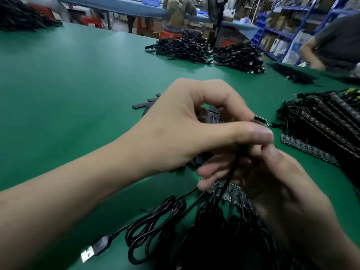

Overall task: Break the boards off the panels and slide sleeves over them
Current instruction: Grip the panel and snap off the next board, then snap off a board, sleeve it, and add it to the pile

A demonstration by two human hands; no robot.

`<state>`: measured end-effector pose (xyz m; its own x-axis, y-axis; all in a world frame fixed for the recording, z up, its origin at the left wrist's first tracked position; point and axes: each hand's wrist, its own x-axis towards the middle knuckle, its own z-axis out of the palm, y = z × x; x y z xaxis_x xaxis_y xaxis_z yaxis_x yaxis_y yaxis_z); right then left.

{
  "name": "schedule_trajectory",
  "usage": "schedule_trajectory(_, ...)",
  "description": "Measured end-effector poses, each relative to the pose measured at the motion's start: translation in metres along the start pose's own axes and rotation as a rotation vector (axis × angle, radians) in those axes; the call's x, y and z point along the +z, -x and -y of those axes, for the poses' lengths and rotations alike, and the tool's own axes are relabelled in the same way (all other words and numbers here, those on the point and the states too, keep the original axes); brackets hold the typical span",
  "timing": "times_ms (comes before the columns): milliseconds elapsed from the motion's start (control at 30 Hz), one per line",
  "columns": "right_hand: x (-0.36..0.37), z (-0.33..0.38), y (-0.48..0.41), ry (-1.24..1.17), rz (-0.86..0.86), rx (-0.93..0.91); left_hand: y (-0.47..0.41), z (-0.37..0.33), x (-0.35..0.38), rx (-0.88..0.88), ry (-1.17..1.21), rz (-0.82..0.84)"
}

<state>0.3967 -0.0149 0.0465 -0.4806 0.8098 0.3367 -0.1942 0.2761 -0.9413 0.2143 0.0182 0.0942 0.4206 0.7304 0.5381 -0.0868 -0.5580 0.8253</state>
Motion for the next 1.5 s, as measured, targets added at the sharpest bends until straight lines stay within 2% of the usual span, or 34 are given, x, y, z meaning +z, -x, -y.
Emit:
schedule_trajectory(100,0.0,0.009,-0.002,0.08,-0.068,0.026,-0.006,0.008,-0.009,-0.114,-0.032,-0.012)
schedule_trajectory(200,-0.015,0.031,-0.008,0.101,-0.179,0.009,-0.016,0.032,-0.027,-0.213,-0.321,-0.016)
schedule_trajectory(267,-0.032,0.051,-0.014,0.147,-0.212,0.06,-0.019,0.048,-0.041,-0.27,-0.595,0.002)
schedule_trajectory(367,-0.05,0.061,-0.021,0.48,-0.214,0.253,-0.014,0.063,-0.052,-0.324,-0.904,0.152)
schedule_trajectory(500,-0.034,0.038,-0.025,0.993,-0.054,0.427,-0.008,0.069,-0.048,-0.314,-0.992,0.253)
schedule_trajectory(633,-0.016,0.016,-0.019,1.154,0.004,0.464,-0.005,0.077,-0.042,-0.25,-1.126,0.245)
schedule_trajectory(800,-0.015,0.005,-0.009,1.139,-0.064,0.377,-0.005,0.079,-0.043,-0.25,-1.094,0.256)
schedule_trajectory(900,-0.012,0.004,-0.005,1.075,-0.063,0.325,-0.006,0.075,-0.048,-0.244,-1.085,0.329)
schedule_trajectory(1000,-0.009,0.004,-0.005,1.03,-0.045,0.252,-0.005,0.072,-0.05,-0.149,-1.124,0.37)
schedule_trajectory(1233,0.001,-0.001,-0.004,0.99,0.033,0.228,-0.001,0.077,-0.045,0.076,-1.163,0.295)
schedule_trajectory(1400,0.0,-0.004,0.0,0.886,0.036,0.28,-0.001,0.075,-0.047,0.079,-1.004,0.238)
schedule_trajectory(1500,-0.011,-0.005,-0.005,0.677,-0.189,0.265,-0.004,0.067,-0.042,-0.058,-0.694,0.189)
